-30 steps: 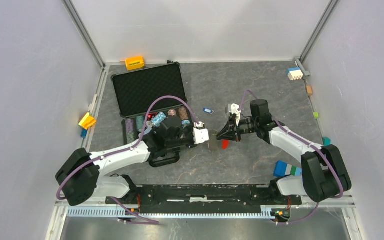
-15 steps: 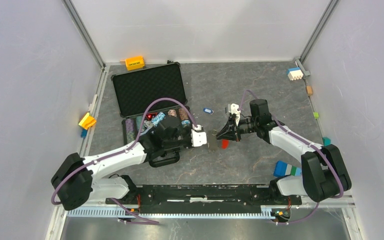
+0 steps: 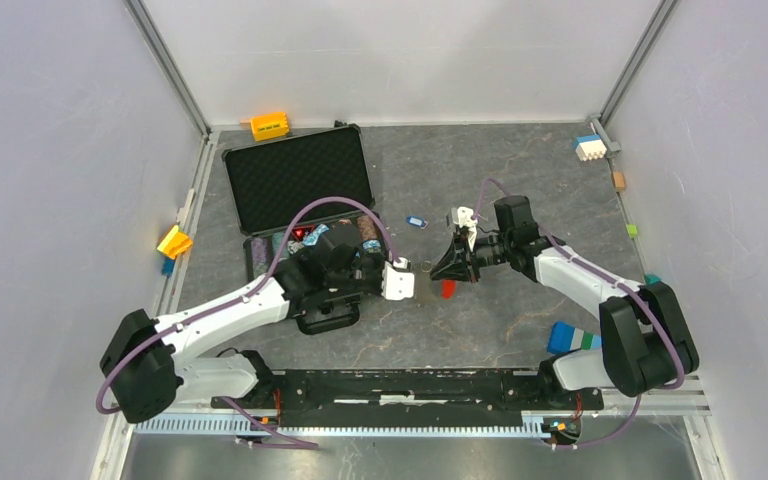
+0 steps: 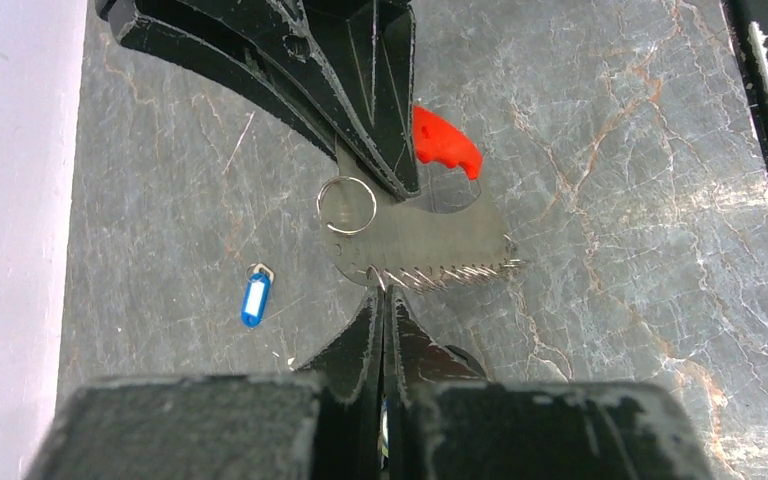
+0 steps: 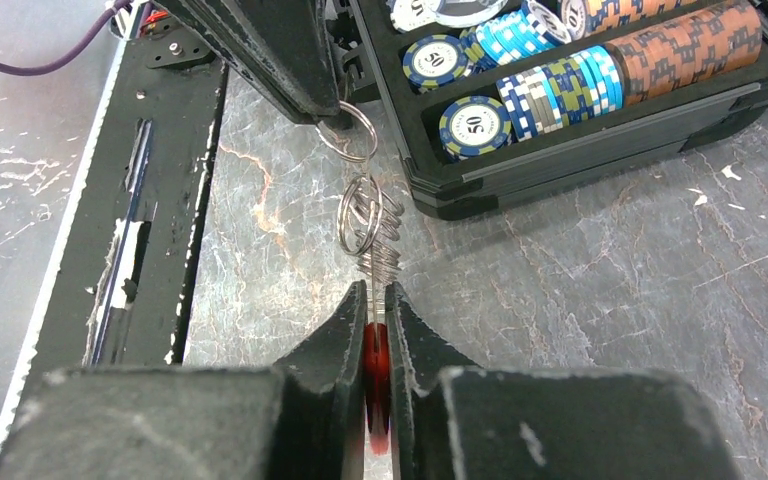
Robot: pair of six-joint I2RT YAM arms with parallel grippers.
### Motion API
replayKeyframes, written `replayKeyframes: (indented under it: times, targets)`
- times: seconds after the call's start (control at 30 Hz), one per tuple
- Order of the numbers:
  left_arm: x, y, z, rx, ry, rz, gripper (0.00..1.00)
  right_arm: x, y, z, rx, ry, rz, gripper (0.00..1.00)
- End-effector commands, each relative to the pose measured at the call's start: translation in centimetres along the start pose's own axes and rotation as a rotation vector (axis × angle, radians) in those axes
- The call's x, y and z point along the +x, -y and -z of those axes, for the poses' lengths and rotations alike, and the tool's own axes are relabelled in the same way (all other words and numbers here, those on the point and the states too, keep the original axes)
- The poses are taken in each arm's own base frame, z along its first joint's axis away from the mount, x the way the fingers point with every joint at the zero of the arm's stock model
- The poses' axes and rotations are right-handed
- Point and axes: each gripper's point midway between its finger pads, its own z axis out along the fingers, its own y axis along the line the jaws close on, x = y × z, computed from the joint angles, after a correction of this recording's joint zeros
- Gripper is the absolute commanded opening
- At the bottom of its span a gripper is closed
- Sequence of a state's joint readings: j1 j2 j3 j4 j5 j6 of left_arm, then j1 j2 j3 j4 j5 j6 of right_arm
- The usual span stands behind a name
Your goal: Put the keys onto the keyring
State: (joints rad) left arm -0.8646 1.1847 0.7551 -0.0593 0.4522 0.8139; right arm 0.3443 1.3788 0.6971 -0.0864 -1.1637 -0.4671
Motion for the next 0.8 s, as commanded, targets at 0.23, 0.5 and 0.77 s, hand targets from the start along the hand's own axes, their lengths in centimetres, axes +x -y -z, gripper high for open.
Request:
replayKeyframes:
  times: [0.23,0.5,0.77]
  targets:
    - [-3.1,-1.7,0.0,-0.009,0.075,0.004,0.02,-2.9,1.0,0.9,0.04,-0.011,0.137,0.57]
    - [-3.8,-1.9,0.1,-0.026,0.094,0.122,0.02,-6.5,0.3,2.4,0.08,-0.01,0.302,0.59]
    - [-4.4,-2.0,0.2,-0.044,0.119,0.211,0.02,-7.6,-1.3,1.6,0.095,0.043,0.344,0.49]
